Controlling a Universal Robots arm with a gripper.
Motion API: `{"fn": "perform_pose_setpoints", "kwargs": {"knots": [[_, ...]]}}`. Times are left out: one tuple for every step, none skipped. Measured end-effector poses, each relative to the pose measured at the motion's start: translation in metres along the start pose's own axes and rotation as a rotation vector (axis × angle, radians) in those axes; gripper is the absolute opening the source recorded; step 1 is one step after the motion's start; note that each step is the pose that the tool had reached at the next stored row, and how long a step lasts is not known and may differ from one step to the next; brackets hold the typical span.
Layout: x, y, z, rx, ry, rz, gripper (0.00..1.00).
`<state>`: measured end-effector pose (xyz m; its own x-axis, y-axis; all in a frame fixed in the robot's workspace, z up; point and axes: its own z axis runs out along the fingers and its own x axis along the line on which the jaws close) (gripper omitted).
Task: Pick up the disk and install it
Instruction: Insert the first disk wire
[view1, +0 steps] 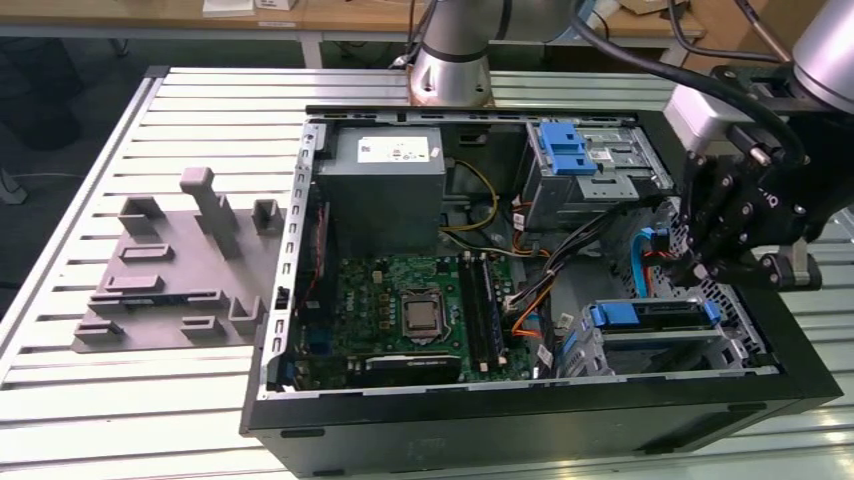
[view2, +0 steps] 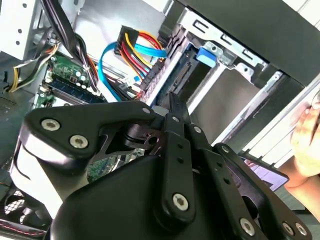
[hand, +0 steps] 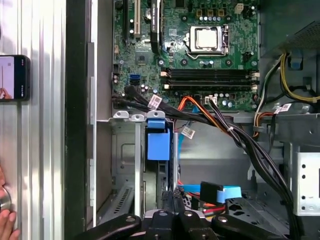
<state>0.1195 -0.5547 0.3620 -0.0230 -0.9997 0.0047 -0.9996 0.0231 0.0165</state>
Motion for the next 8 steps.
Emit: {"fn": "perform_pose_setpoints", "kwargs": {"knots": [[-0.0010,-0.0004,-0.0003,0.0006,0.0001,0.000,0.11],[-0.0020,-0.0006,-0.0006,0.0015,0.0002,0.000,0.11],[-0.0032,-0.0007,-0.0010,0.0030,0.0001,0.000,0.11],[-0.0044,-0.0009,-0.0012,0.0052,0.0000,0.000,0.11],[-0.0056,-0.0010,-0.0014,0.0075,0.0000,0.000,0.11],[-0.0068,-0.0011,-0.0015,0.0104,-0.0002,0.000,0.11],[-0.0079,-0.0011,-0.0015,0.0137,-0.0003,0.000,0.11],[-0.0090,-0.0011,-0.0015,0.0178,-0.0003,0.001,0.11]]}}
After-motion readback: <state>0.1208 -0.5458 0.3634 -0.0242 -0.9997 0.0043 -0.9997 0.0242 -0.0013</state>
